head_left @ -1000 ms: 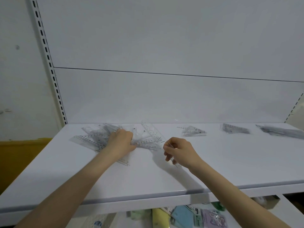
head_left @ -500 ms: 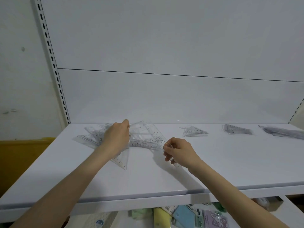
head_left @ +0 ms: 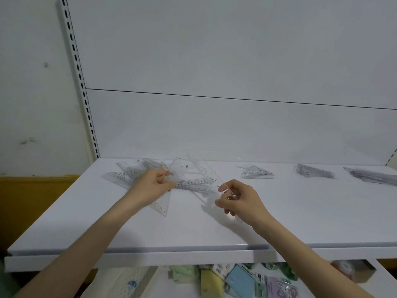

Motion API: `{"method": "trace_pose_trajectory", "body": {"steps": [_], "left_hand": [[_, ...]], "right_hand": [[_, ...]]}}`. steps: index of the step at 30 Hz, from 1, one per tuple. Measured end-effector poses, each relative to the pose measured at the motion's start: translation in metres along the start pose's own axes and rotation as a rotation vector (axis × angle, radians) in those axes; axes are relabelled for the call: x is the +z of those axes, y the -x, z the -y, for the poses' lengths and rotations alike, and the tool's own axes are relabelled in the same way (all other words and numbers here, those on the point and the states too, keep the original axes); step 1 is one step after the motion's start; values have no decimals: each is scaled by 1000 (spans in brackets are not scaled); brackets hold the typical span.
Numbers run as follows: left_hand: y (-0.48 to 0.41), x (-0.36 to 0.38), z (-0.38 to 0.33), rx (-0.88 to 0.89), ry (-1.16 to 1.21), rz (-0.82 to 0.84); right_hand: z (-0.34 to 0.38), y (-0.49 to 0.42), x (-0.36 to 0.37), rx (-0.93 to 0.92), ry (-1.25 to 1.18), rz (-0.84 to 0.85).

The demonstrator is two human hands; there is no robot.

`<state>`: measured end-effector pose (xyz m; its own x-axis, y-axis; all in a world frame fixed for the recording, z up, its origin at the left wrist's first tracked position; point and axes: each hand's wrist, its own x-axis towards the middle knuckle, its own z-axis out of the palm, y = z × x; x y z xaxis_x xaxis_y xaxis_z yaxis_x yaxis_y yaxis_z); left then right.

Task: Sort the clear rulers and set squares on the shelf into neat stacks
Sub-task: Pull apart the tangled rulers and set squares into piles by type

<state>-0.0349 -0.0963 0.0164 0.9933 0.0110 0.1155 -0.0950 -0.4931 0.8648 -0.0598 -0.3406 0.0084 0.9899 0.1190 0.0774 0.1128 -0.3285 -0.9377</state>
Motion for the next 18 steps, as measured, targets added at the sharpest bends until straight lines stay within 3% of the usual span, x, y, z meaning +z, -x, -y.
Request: {"method": "trace_pose_trajectory", "body": {"steps": [4,9,13,18], "left_hand": [[12,6,-6,-111,290,158],[19,19,-10,-169,468,174],[18,29,-11,-163,439,87],[9,50,-15,-158,277,115]], "right_hand": [[-7,3,-8,2,-9,-36],[-16,10,-15,0,-19,-24],[-24,17,-24,-37,25,-39],[-33,28,-40,-82,146,-125]]}}
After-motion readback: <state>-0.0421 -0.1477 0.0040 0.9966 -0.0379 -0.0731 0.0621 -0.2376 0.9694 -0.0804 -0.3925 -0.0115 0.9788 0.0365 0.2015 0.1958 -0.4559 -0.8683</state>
